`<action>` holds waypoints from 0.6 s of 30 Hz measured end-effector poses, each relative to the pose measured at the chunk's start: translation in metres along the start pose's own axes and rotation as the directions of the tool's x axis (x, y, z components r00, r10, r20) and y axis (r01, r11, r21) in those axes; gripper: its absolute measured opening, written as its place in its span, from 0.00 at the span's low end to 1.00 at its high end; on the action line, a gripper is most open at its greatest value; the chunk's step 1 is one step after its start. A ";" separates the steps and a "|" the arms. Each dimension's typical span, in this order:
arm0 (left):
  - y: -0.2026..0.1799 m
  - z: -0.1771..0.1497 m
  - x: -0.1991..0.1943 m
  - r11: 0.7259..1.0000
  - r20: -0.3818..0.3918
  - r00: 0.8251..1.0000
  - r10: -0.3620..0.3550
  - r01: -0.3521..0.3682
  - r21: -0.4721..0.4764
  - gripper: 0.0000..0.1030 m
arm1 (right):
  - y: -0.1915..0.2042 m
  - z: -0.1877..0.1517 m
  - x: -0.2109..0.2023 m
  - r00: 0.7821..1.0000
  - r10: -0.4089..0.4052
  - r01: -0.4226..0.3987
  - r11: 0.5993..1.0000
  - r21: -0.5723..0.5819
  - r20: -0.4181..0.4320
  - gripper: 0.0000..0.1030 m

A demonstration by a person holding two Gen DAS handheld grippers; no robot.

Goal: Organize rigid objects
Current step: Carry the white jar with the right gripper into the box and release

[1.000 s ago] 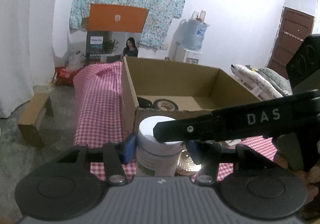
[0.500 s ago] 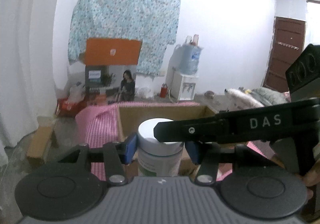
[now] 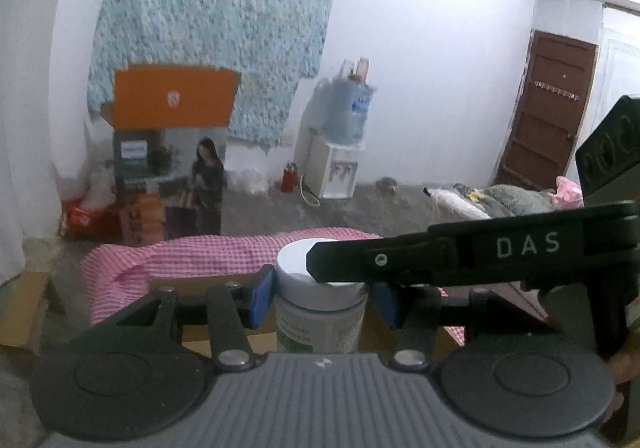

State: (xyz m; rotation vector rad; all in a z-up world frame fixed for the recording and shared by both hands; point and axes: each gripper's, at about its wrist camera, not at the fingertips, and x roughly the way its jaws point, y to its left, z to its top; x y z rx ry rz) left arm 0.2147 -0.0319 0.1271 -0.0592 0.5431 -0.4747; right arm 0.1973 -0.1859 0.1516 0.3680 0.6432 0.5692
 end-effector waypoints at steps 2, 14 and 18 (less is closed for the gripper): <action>0.000 0.004 0.029 1.000 -0.036 0.999 -0.002 0.001 -0.003 0.51 | -0.022 0.008 0.011 1.000 -0.022 0.022 1.000 0.017 -0.015 0.44; 0.017 0.001 0.146 0.999 -0.229 0.973 0.035 -0.043 -0.031 0.51 | -0.118 0.013 0.098 0.986 -0.097 0.110 0.990 0.090 -0.136 0.44; 0.022 -0.002 0.162 0.997 -0.261 0.964 0.053 -0.064 -0.033 0.51 | -0.130 0.012 0.121 0.981 -0.110 0.124 0.989 0.081 -0.162 0.44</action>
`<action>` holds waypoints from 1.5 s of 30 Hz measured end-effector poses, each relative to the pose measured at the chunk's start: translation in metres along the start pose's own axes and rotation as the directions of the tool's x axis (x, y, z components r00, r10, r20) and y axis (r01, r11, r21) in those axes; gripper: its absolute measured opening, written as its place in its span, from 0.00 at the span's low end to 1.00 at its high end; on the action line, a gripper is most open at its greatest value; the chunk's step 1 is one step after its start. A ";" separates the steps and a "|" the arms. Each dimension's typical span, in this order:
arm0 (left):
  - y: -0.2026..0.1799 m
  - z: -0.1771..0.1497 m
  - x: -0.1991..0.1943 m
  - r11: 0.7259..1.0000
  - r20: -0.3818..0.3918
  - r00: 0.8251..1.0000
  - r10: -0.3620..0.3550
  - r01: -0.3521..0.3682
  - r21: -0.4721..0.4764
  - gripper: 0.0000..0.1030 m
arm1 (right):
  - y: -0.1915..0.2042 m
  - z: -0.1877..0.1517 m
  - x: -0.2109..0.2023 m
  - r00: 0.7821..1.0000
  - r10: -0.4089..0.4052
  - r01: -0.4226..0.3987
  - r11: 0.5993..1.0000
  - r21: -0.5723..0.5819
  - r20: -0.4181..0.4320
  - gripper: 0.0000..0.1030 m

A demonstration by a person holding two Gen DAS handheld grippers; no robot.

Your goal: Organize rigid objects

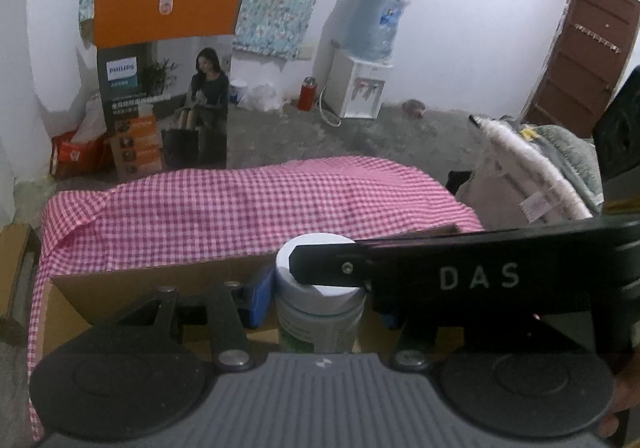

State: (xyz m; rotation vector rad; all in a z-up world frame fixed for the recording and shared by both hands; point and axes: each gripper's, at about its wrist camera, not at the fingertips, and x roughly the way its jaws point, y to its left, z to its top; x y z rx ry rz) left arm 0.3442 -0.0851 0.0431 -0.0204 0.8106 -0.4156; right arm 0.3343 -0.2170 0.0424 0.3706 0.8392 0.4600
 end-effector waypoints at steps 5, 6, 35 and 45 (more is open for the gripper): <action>-0.001 -0.002 0.010 1.000 -0.033 0.999 0.006 -0.006 -0.001 0.52 | -0.002 0.001 0.019 1.000 -0.024 0.024 0.999 -0.029 -0.012 0.44; -0.001 -0.003 0.012 1.000 -0.040 0.999 0.010 -0.010 0.001 0.52 | -0.003 0.000 0.022 1.000 -0.025 0.025 0.999 -0.026 -0.018 0.44; -0.019 -0.029 -0.117 0.999 0.028 0.999 0.037 -0.038 0.031 0.83 | 0.050 -0.051 -0.122 0.988 0.030 -0.013 0.993 -0.115 0.154 0.58; 0.000 -0.094 -0.163 0.999 0.022 0.999 0.027 -0.026 -0.037 0.84 | 0.059 -0.133 -0.173 0.986 0.067 -0.062 0.997 -0.042 0.150 0.58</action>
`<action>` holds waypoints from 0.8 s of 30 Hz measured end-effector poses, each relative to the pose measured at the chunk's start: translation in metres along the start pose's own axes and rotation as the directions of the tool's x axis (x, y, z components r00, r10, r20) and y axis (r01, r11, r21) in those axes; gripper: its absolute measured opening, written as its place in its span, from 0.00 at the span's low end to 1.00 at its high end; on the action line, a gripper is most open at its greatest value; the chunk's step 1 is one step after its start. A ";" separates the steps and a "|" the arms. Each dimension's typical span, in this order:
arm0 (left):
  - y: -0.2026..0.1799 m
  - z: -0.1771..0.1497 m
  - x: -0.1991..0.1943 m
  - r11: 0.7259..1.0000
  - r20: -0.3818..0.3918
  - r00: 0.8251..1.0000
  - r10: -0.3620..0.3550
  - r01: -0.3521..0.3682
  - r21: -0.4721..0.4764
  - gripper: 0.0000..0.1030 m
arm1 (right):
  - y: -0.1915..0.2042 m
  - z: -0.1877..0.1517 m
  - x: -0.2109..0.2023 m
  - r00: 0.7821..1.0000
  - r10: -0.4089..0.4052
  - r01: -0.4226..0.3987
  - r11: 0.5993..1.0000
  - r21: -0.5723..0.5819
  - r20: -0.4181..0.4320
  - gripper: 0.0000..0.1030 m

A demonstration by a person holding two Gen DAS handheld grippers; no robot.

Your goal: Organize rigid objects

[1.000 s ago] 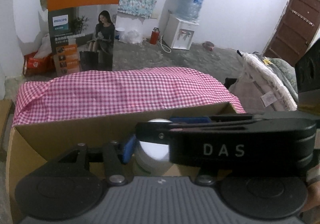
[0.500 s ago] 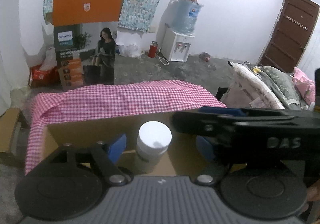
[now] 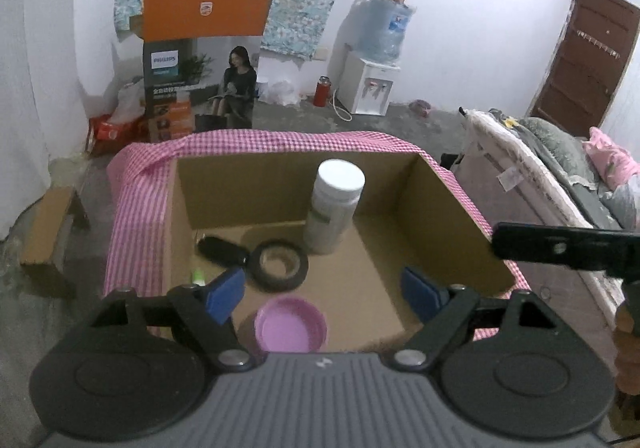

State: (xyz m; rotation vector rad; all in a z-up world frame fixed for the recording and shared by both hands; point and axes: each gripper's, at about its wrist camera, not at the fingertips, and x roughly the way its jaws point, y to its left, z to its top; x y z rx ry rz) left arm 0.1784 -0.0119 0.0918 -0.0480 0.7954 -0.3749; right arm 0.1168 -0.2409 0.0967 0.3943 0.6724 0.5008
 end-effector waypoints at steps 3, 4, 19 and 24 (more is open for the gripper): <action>0.003 -0.020 -0.015 1.000 0.027 1.000 -0.012 0.012 0.001 0.84 | 0.005 -0.028 -0.021 0.999 0.007 -0.008 0.999 0.037 0.044 0.62; 0.002 -0.028 -0.019 1.000 0.033 0.999 -0.017 0.017 0.002 0.86 | 0.006 -0.040 -0.028 0.998 0.006 -0.009 0.999 0.052 0.058 0.63; -0.029 -0.121 -0.016 0.998 -0.017 0.999 -0.043 0.044 0.045 0.87 | -0.008 -0.155 -0.022 0.999 -0.053 0.053 0.973 0.223 -0.006 0.67; -0.044 -0.128 -0.008 0.996 -0.021 0.999 -0.048 0.049 0.081 0.87 | -0.013 -0.159 -0.011 0.999 -0.044 0.049 0.970 0.239 -0.024 0.67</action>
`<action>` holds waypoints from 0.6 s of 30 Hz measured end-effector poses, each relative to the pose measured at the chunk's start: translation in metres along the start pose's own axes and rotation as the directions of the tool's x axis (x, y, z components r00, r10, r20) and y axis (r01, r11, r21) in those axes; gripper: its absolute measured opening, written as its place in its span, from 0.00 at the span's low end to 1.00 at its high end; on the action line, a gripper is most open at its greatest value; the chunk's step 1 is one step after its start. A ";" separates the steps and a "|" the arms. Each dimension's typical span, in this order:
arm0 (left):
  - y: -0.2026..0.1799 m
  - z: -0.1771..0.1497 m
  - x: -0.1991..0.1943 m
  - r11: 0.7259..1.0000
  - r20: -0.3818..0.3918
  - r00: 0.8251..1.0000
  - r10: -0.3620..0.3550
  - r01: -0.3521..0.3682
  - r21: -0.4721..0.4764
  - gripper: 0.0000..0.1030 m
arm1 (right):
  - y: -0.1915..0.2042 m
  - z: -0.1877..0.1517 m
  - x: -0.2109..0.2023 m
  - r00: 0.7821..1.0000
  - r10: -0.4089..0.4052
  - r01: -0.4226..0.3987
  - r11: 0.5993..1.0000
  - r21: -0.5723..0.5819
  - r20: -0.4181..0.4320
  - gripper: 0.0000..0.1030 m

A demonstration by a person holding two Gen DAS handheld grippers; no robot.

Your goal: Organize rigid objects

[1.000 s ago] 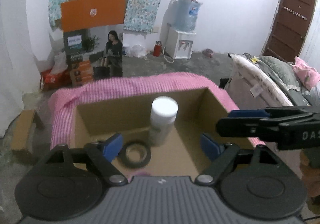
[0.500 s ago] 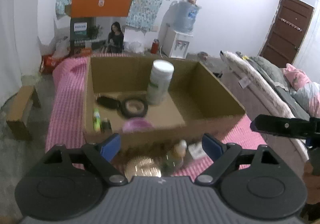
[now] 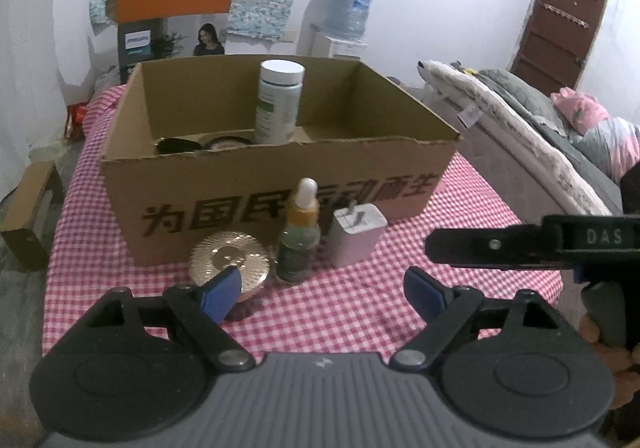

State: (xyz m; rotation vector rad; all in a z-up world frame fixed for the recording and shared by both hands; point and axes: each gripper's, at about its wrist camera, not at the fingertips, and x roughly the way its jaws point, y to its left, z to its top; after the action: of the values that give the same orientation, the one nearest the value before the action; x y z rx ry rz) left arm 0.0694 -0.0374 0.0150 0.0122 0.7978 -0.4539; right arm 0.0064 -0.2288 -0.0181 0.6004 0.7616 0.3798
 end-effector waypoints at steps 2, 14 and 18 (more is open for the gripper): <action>-0.007 -0.001 0.004 1.000 -0.004 1.000 -0.002 0.002 0.028 0.87 | -0.001 0.003 0.004 1.000 0.002 -0.001 1.000 0.008 -0.006 0.67; -0.036 -0.007 0.028 0.992 -0.022 0.999 -0.027 0.029 0.121 0.87 | -0.017 0.002 0.012 1.000 0.007 -0.007 0.999 0.048 -0.017 0.67; -0.045 -0.009 0.033 0.985 -0.014 0.999 -0.040 0.042 0.167 0.87 | -0.021 0.003 0.014 1.000 0.009 -0.008 0.998 0.058 -0.015 0.67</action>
State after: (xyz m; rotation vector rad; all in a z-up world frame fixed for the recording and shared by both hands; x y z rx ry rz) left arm 0.0656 -0.0894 -0.0070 0.1545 0.7696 -0.5597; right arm 0.0203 -0.2388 -0.0367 0.6558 0.7866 0.3717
